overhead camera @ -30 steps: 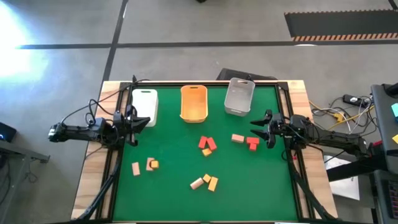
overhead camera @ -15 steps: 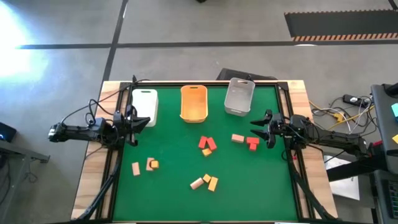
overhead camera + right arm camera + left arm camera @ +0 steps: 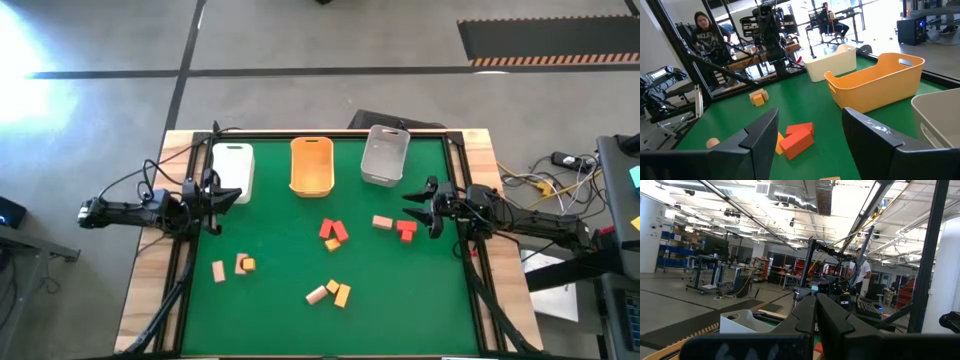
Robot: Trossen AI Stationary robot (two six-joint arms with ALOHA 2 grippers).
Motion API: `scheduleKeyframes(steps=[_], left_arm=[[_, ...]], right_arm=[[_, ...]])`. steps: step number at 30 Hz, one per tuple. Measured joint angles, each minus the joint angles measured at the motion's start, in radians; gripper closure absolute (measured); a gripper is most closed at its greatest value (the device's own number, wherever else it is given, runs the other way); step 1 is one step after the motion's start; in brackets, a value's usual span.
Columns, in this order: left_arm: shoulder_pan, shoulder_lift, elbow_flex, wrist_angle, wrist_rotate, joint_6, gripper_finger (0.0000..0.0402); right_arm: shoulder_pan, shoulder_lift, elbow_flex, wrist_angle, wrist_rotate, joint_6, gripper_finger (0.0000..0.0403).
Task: Sort & place blocks by color
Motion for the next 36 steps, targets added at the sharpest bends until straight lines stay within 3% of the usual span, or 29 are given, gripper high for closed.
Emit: scheduleKeyframes(steps=[32, 36], left_arm=[[0.0, 0.0, 0.0, 0.0, 0.0, 0.0, 0.0402], [0.0, 0.0, 0.0, 0.0, 0.0, 0.0, 0.0402]], right_arm=[[0.0, 0.0, 0.0, 0.002, 0.0, 0.0, 0.0195], [0.0, 0.0, 0.0, 0.003, 0.0, -0.102, 0.0195]])
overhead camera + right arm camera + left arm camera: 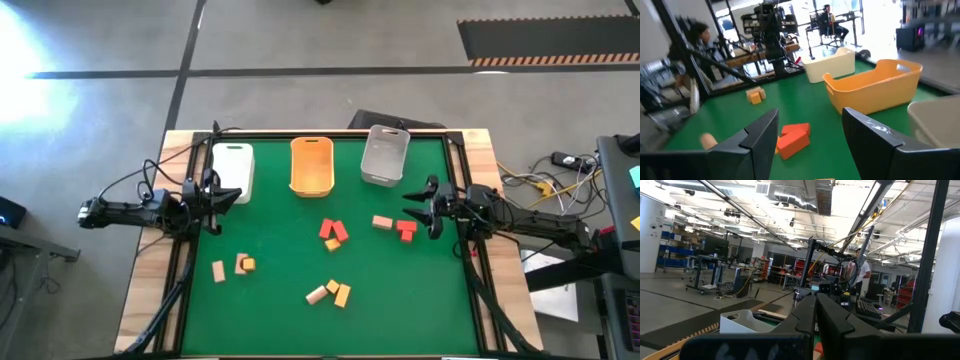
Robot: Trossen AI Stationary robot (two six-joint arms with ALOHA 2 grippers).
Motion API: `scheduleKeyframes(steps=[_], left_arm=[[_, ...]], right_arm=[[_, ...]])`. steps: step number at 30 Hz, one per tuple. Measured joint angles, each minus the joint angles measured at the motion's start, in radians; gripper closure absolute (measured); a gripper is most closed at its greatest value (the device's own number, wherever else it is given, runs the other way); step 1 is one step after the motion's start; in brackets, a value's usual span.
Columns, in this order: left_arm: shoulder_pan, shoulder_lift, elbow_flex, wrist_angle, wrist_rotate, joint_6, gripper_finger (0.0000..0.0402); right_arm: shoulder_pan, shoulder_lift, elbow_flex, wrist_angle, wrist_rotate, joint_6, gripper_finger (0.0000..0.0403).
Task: Sort & place blocks by color
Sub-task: Put the brown block into the yellow bin
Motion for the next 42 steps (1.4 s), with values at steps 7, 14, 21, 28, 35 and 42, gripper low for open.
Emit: scheduleKeyframes(steps=[7, 14, 21, 28, 35, 42], left_arm=[[0.0, 0.0, 0.0, 0.002, 0.0, 0.004, 0.0402], [0.0, 0.0, 0.0, 0.06, 0.0, -0.027, 0.0402], [0.0, 0.0, 0.0, 0.115, 0.0, -0.051, 0.0402], [-0.001, 0.002, 0.0, 0.16, 0.121, -0.089, 0.0402], [0.0, 0.026, 0.0, 0.214, 0.134, -0.207, 0.0402], [0.0, 0.081, 0.0, 0.215, 0.122, -0.161, 0.0402]], right_arm=[[0.0, 0.0, 0.0, -0.002, 0.001, -0.144, 0.0195], [0.002, 0.0, 0.0, 0.032, 0.029, 0.246, 0.0195], [0.002, 0.0, 0.0, 0.058, 0.126, 0.277, 0.0195], [0.002, 0.0, 0.0, 0.058, 0.138, 0.27, 0.0195], [0.002, 0.0, 0.0, 0.043, 0.311, 0.27, 0.0195], [0.002, 0.0, 0.0, 0.079, 0.321, 0.279, 0.0195]])
